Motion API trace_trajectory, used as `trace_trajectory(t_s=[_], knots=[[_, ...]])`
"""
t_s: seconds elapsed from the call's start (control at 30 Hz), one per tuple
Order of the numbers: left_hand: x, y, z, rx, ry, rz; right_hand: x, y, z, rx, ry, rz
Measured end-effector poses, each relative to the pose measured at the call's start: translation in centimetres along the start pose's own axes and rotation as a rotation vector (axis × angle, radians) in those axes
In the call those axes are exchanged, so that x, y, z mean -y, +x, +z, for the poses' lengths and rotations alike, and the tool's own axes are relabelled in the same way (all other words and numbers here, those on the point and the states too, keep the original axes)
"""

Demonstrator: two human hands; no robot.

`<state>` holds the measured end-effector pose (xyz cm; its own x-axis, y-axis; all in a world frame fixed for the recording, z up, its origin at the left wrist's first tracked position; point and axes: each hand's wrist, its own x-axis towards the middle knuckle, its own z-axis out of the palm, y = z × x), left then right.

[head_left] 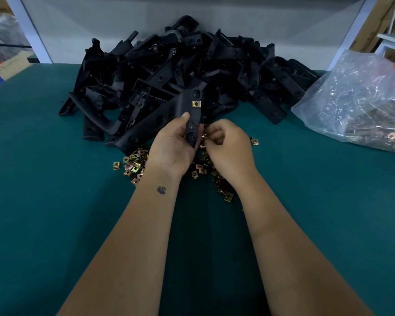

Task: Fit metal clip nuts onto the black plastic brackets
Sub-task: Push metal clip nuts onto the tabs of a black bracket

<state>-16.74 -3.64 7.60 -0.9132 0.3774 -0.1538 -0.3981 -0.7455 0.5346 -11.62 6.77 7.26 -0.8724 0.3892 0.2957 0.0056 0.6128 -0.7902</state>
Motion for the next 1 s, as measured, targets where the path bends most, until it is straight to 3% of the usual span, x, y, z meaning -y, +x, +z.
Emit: trace_trajectory(t_s=[0.13, 0.37, 0.5, 0.77, 1.0], knots=[[0.0, 0.0, 0.1, -0.024, -0.02, 0.007, -0.2, 0.6, -0.7, -0.102, 0.291, 0.11], [0.5, 0.1, 0.0, 0.064, 0.024, -0.011, -0.1, 0.7, -1.1, -0.104, 0.597, 0.175], [0.7, -0.1, 0.1, 0.097, 0.063, -0.008, 0.0, 0.6, -1.1, -0.06, 0.616, 0.153], [1.0, -0.2, 0.2, -0.021, 0.078, 0.069, 0.2, 0.4, -1.3, -0.05, 0.638, 0.132], [1.0, -0.1, 0.1, -0.013, 0.123, 0.076, 0.4, 0.2, -1.0, -0.055, 0.532, 0.061]])
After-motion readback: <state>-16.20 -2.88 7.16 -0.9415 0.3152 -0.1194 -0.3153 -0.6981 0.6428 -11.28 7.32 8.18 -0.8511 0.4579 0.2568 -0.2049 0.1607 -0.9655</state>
